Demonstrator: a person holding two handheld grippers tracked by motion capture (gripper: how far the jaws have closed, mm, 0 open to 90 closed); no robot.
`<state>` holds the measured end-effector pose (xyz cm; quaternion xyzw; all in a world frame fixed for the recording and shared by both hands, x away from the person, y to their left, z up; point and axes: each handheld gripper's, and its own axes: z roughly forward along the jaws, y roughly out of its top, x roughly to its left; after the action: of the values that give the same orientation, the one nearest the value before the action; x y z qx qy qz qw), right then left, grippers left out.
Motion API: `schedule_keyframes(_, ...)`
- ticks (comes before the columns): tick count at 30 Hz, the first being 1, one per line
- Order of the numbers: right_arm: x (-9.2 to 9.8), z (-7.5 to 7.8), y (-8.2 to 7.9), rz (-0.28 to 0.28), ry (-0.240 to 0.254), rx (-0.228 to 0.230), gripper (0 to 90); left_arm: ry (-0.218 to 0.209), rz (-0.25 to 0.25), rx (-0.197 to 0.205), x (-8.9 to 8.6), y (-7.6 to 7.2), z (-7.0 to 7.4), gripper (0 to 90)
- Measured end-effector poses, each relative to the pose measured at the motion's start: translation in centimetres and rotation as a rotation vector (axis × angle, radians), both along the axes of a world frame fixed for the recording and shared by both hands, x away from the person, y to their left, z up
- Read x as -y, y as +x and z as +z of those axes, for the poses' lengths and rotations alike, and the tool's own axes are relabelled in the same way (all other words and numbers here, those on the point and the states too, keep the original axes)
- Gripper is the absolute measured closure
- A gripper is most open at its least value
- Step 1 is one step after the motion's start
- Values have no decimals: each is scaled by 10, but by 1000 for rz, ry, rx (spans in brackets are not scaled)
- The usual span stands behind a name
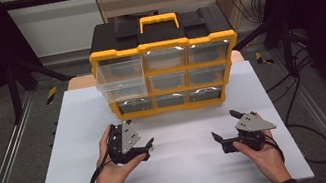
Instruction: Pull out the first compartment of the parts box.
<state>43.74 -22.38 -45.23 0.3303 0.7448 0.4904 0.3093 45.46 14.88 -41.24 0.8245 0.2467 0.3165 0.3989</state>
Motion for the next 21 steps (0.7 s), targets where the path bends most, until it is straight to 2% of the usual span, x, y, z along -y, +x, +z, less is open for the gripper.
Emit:
schedule_keyframes(5, -1, 0, 0, 1, 3, -3, 43, 9, -18, -41, -3, 8, 0, 105)
schedule_keyframes(8, -1, 0, 0, 6, 3, -4, 42, -8, -31, -73, -4, 11, 0, 99)
schedule_keyframes(10, -1, 0, 0, 7, 0, -5, 41, -13, -32, -79, -5, 11, -1, 95)
schedule_keyframes(13, -2, 0, 0, 8, 0, -1, 41, -40, -44, -110, -8, 13, -4, 95)
schedule_keyframes(21, -3, 0, 0, 4, 2, -4, 41, -69, -51, -134, -16, 18, -7, 95)
